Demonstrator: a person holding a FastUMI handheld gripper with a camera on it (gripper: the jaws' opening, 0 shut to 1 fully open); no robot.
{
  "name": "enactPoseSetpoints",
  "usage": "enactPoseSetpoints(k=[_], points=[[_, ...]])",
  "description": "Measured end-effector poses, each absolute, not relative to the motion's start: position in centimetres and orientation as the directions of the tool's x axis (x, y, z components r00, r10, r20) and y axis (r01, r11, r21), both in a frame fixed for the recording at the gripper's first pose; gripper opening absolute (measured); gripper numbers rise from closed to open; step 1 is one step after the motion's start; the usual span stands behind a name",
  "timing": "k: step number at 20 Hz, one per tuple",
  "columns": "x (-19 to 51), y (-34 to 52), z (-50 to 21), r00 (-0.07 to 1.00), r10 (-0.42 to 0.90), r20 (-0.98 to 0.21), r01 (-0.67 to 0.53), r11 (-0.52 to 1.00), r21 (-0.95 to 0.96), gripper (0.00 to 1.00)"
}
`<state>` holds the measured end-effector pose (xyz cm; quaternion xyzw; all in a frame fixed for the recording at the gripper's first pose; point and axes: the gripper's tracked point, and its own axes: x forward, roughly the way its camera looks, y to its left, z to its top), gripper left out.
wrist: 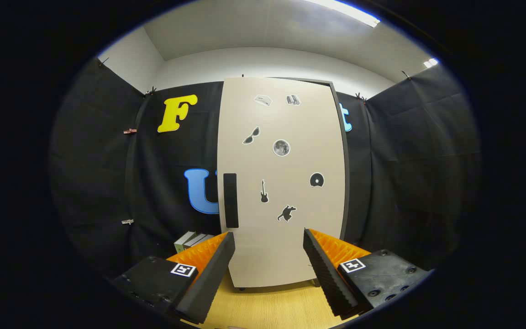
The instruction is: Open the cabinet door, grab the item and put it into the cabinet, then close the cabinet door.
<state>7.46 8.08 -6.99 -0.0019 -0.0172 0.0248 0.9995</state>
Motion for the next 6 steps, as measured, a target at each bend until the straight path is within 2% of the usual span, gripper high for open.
enactPoseSetpoints(k=[6], points=[[7.5, 8.34, -7.07, 0.998, 0.053, 0.033, -0.053, 0.999, -0.013, 0.98]])
